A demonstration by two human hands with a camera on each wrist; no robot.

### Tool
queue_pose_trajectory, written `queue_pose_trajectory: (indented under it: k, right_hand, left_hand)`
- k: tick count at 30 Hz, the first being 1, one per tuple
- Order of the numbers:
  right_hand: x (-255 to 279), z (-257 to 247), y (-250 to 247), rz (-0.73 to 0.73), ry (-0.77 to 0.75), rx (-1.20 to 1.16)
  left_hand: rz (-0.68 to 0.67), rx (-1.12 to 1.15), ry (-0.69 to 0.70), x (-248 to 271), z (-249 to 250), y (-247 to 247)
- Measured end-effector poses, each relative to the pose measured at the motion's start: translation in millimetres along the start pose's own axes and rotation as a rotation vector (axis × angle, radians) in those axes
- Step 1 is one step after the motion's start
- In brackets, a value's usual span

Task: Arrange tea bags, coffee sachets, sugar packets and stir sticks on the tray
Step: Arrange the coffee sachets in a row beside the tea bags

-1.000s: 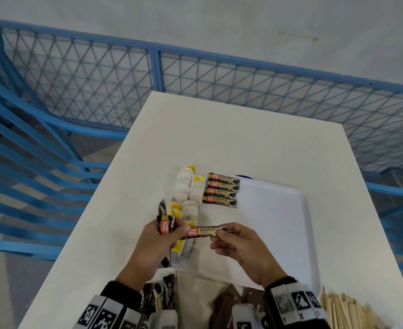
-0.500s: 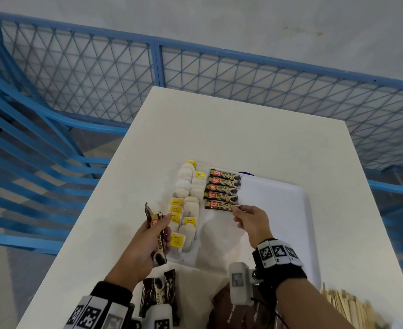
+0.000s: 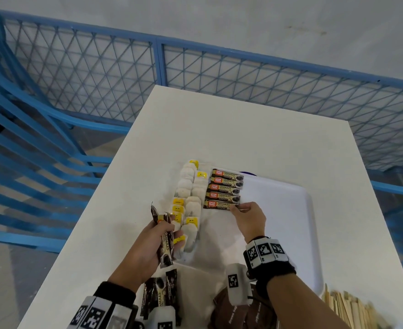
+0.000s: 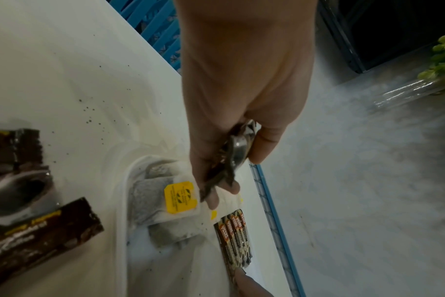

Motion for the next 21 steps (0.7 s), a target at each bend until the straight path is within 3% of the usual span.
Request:
queue_pose_trajectory:
  k: [7,11,16,19,21]
  right_hand:
    - [2.3,0.7,1.0,0.007,-0.011,-0.027]
    - [18.0,-15.0,1.5,-0.045,-0.119,-0.037]
    - [72.2,-40.4,19.3,-0.395,-0.276,-0.025]
    - [101.6,-38.7,33.2,-0.635,-0.253,-0.038]
    - [107.6,-33.9,37.2,-0.689,-0.202,-0.117]
  left_hand:
    - [-0.055,-0.053,0.038,0.6,6.3,9.1]
    - [-0.063,-0.028,0.069,-0.5,7.9,9.7]
    - [-0.111,-0.006,0.105,2.0,9.7,16.7]
    - [-0.133,0.018,0.126,2.3,10.0,19.7]
    - [-0.145,0.026,0.126,1.3,9.1,20.8]
Point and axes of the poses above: each hand's wrist, its own x-axis away from the middle knuckle, its own y-axis out of the palm, z = x × y, the point moved 7 cm from there along -x, towards the middle knuckle, and after that the axes turned 2 degrees about z, right-handed, at the moved point
